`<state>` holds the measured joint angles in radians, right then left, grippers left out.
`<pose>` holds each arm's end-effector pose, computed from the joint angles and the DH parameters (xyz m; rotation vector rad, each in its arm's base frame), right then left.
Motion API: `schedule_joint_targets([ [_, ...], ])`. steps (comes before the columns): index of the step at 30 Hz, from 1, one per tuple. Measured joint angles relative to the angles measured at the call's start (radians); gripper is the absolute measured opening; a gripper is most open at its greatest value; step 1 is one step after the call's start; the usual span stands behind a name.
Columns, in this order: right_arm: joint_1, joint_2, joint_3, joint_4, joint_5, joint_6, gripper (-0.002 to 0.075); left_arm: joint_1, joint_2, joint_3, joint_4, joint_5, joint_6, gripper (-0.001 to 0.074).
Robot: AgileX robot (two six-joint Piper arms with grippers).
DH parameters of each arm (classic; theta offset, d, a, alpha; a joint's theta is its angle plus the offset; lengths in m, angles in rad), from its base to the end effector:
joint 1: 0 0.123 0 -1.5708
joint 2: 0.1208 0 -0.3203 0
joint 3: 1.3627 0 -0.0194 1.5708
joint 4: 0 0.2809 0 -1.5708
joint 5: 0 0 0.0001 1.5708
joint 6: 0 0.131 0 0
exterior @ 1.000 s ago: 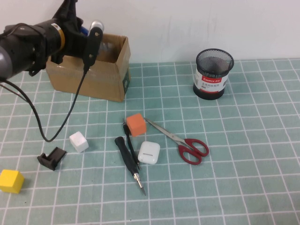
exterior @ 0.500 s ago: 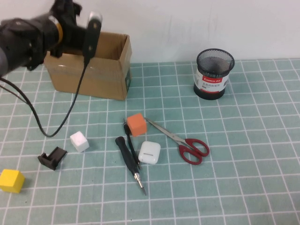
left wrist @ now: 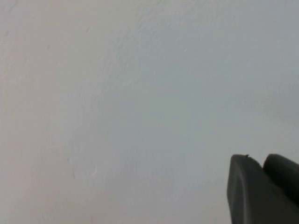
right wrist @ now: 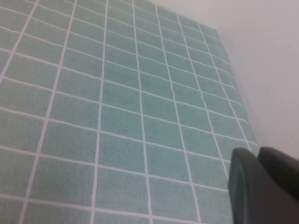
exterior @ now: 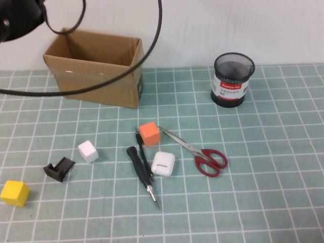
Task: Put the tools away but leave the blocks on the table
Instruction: Pick up the black Screwdriver from the table
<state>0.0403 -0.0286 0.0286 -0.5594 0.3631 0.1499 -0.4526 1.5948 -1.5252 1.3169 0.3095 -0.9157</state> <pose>0.0855 -0.0213 0.1676 -0.2423 1.7936 -0.4122 0.4231 -0.1627 0.4565 0.4518 1.5703 0.1955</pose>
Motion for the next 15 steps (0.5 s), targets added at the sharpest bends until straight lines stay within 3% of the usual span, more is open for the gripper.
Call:
schedule_joint_targets([
  [10,0.000,0.000,0.000,0.000,0.000,0.000,-0.0008,-0.109,-0.015,0.000,-0.847,0.494,0.498,0.0000],
  [15,0.000,0.000,0.000,0.000,0.000,0.000,-0.0008,-0.159,-0.015,0.000,-1.120,0.707,0.647,0.0000],
])
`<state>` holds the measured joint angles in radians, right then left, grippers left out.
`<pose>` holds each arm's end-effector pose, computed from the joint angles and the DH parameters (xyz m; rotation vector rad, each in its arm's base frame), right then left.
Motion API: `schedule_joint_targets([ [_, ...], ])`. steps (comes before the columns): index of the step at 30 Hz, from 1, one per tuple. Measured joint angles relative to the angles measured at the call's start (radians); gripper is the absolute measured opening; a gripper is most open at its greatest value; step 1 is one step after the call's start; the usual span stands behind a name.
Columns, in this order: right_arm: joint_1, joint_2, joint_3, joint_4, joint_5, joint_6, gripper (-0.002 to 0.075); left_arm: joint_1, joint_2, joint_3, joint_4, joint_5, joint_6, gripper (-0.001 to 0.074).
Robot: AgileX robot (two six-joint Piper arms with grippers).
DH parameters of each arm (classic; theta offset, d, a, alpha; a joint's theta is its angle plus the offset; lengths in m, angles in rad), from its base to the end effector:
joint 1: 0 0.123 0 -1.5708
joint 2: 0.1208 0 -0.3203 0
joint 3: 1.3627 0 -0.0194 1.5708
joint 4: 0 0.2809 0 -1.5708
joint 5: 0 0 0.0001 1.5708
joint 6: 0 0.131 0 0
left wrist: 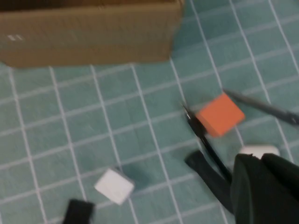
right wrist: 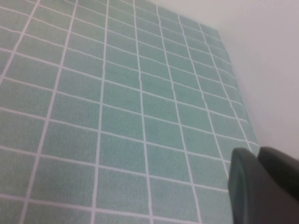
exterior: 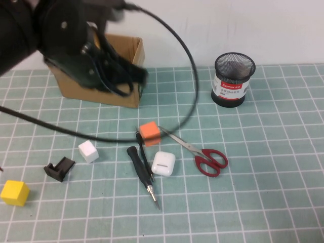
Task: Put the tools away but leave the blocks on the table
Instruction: Pick up the black Screwdriver from the table
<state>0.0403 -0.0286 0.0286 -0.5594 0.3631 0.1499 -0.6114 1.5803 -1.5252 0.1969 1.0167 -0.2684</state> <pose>0.0855 -0.0213 0.1676 -0.2423 1.7936 -0.4122 0.3352 -0.2084 0.3620 0.4978 2.4796 -0.0970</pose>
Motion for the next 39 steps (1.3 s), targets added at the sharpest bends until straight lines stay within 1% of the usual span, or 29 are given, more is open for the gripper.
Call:
schedule_joint_targets([
  [4,0.000,0.000,0.000,0.000,0.000,0.000,-0.0008,-0.041,0.000,0.011,-0.053,0.059,0.027,0.0000],
  [11,0.000,0.000,0.000,0.000,0.000,0.000,-0.0008,-0.094,0.000,0.114,-0.077,0.060,0.031,-0.0001],
  [14,0.000,0.000,0.000,0.000,0.000,0.000,-0.0008,-0.098,0.000,0.158,-0.098,0.056,0.031,-0.0001],
  [25,0.000,0.000,0.000,0.000,0.000,0.000,-0.0008,-0.100,0.000,0.274,-0.107,-0.042,0.031,-0.0001],
  [33,0.000,0.000,0.000,0.000,0.000,0.000,-0.0008,-0.100,0.000,0.300,-0.120,-0.115,0.078,-0.0001],
  [39,0.000,0.000,0.000,0.000,0.000,0.000,-0.0008,-0.100,0.000,0.301,-0.122,-0.125,0.086,-0.0001],
])
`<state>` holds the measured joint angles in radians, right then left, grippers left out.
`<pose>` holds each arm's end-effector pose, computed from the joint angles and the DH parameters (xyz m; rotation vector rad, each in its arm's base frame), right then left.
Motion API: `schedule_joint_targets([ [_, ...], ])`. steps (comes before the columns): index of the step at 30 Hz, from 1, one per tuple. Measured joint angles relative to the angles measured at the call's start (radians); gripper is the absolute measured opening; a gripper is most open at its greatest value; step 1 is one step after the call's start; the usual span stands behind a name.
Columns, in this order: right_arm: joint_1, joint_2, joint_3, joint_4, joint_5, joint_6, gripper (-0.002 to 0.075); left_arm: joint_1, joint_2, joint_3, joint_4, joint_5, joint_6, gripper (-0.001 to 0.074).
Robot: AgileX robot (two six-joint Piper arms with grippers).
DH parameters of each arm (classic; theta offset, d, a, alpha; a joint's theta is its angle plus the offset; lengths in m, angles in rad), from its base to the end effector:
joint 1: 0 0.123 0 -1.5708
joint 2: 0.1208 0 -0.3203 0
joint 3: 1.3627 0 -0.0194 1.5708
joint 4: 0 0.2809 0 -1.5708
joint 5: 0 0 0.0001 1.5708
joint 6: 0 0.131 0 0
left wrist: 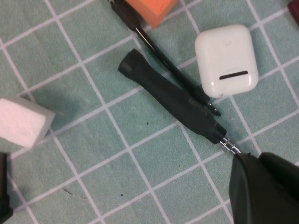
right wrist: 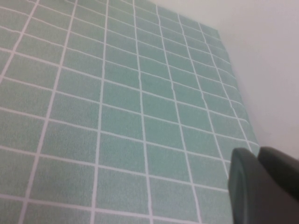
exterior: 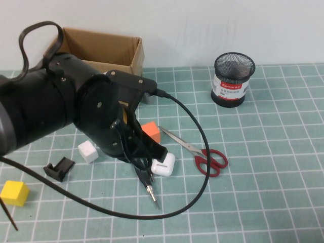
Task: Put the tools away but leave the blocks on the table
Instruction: Pick up the black Screwdriver from the table
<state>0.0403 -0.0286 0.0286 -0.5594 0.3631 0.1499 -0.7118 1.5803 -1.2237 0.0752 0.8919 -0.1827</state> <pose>0.0855 -0.0213 0.1676 -0.2423 1.7936 -0.4122 0.2849 -0.2357 0.2646 0.7624 2.6306 -0.1616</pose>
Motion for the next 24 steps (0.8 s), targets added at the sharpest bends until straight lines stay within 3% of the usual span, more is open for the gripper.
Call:
schedule_joint_targets([
  [8,0.000,0.000,0.000,0.000,0.000,0.000,-0.0008,0.000,0.010,0.000,-0.026,0.000,0.001,0.0016],
  [11,0.000,0.000,0.000,0.000,0.000,0.000,-0.0008,0.000,0.041,0.000,-0.053,0.000,-0.001,0.0087],
  [16,0.000,0.000,0.000,0.000,0.000,0.000,-0.0008,0.000,0.103,0.000,-0.062,0.000,-0.043,0.0273],
  [24,0.000,0.000,0.000,0.000,0.000,0.000,-0.0008,0.047,0.163,0.000,-0.068,-0.030,-0.205,0.0323],
])
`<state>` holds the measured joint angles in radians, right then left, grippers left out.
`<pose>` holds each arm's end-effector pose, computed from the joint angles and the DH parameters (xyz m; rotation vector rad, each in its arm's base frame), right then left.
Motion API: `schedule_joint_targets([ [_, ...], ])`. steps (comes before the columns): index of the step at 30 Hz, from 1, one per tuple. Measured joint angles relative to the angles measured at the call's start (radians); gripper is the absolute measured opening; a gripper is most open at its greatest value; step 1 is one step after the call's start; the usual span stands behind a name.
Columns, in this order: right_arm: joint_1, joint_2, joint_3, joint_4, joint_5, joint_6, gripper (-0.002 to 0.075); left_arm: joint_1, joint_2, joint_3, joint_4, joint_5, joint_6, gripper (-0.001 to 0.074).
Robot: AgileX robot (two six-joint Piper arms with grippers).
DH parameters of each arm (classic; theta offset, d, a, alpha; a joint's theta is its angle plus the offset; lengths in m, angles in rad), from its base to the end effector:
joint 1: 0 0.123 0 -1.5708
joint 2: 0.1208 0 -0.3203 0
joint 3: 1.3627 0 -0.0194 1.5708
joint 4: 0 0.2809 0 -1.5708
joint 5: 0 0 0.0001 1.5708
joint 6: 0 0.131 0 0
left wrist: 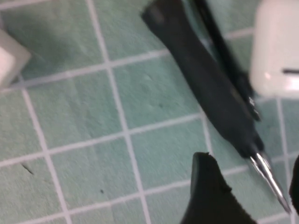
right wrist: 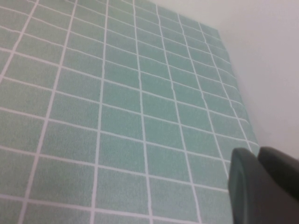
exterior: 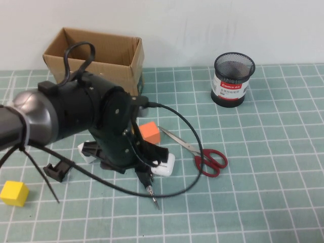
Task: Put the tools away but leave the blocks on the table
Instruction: Pick up the black Screwdriver from the table
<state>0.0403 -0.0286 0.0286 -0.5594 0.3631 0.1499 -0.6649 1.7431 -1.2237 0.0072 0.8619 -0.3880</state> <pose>0.0855 -0.0213 0.1676 -0.2423 1.7936 -0.4122 0.3085 -0.2410 0.2036 0.4049 2.8644 -0.1948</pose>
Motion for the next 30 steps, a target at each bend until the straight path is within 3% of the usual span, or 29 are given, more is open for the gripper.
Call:
schedule_joint_targets([
  [10,0.000,0.000,0.000,0.000,0.000,0.000,-0.0008,0.066,0.102,-0.088,-0.023,-0.009,-0.020,0.0326],
  [30,0.000,0.000,0.000,0.000,0.000,0.000,-0.0008,0.094,0.181,-0.133,-0.035,-0.014,-0.043,0.0326],
])
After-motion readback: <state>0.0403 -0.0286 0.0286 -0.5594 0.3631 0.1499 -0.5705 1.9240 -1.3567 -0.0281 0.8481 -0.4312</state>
